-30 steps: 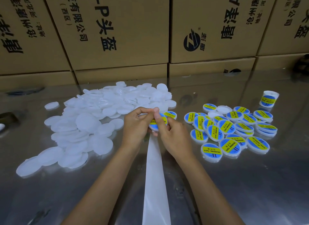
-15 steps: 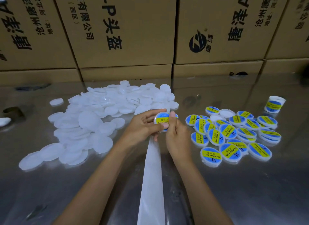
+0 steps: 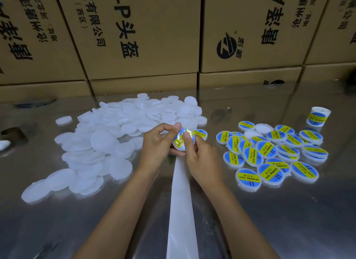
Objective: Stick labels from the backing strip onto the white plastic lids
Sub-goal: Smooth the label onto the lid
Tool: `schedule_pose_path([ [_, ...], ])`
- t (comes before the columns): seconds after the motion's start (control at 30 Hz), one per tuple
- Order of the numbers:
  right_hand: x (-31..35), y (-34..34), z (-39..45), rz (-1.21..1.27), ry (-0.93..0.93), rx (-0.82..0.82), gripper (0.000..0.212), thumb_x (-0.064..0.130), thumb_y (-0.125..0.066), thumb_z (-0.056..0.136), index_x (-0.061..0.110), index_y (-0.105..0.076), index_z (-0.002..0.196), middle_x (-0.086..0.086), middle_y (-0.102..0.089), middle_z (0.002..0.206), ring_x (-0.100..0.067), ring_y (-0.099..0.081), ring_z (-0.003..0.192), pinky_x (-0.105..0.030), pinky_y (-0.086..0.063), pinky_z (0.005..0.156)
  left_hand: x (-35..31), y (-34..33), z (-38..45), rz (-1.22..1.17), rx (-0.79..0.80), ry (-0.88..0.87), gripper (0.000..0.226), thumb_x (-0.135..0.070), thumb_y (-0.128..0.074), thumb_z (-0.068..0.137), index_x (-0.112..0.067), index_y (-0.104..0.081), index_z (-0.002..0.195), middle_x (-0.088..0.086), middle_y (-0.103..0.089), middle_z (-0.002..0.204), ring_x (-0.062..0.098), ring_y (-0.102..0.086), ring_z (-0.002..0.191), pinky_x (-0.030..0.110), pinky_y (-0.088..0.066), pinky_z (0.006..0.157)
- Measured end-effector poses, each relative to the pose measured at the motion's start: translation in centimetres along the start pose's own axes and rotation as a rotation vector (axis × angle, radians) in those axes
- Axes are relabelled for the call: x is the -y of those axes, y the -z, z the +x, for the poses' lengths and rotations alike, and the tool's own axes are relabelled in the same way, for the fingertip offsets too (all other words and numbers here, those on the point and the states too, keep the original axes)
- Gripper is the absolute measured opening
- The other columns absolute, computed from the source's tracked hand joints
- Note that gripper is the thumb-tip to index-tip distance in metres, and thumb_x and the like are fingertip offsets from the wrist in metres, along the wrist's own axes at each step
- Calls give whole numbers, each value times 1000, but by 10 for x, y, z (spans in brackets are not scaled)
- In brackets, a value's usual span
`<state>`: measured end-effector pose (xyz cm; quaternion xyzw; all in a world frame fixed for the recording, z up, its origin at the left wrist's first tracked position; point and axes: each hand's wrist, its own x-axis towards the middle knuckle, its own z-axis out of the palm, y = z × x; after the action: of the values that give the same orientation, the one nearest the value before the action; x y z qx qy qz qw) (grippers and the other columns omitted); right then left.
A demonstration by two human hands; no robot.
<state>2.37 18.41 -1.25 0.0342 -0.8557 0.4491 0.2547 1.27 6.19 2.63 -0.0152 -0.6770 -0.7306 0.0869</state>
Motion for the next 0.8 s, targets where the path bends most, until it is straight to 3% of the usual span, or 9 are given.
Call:
schedule_pose_path([
  [0.07,-1,0,2,23,-18,-28,50,53,-31,102,20,-52,71,-3,-62,67,-28,-58,66,-39,-41,56,1,0,0,-35,76,-7,24,-28,-69,94,-4,-71,94,12,-76,78,31,-75,67,34,-63,60],
  [0.2,-1,4,5,50,-58,-95,47,47,-29,104,26,-43,64,-7,-61,64,-32,-58,65,-39,-39,56,2,1,-3,-122,248,22,14,-14,-63,98,-10,-72,109,13,-77,95,28,-76,86,34,-63,72],
  [0.33,-1,5,4,149,-127,-121,53,48,-30,104,21,-52,65,-3,-62,64,-25,-59,65,-43,-47,61,-1,7,-3,-144,429,60,31,-1,-62,96,-14,-68,124,14,-74,111,27,-73,102,34,-61,83],
  [0.4,-1,5,5,224,-159,-119,52,45,-32,105,16,-62,74,-5,-64,69,-24,-60,69,-45,-50,67,-3,8,-4,-134,494,64,41,6,-62,94,-14,-64,130,15,-72,118,27,-71,109,31,-59,86],
  [0.57,-3,6,6,375,-209,-32,51,48,-36,104,14,-64,79,-4,-68,73,-13,-63,71,-42,-51,74,-6,8,-5,-116,465,56,48,12,-66,88,-12,-62,129,19,-71,118,29,-71,108,33,-60,84],
  [0.67,-4,8,6,442,-274,40,51,52,-35,103,19,-70,85,5,-71,77,-3,-65,75,-32,-52,76,-5,9,-4,-64,463,29,52,11,-71,84,-13,-62,129,20,-71,115,29,-71,105,36,-60,87],
  [0.8,0,11,6,496,-288,86,57,61,-39,99,12,-68,89,-7,-70,84,-16,-66,80,-39,-52,82,-6,7,-4,-55,396,14,47,6,-74,84,-16,-67,125,18,-75,106,32,-74,96,33,-61,81],
])
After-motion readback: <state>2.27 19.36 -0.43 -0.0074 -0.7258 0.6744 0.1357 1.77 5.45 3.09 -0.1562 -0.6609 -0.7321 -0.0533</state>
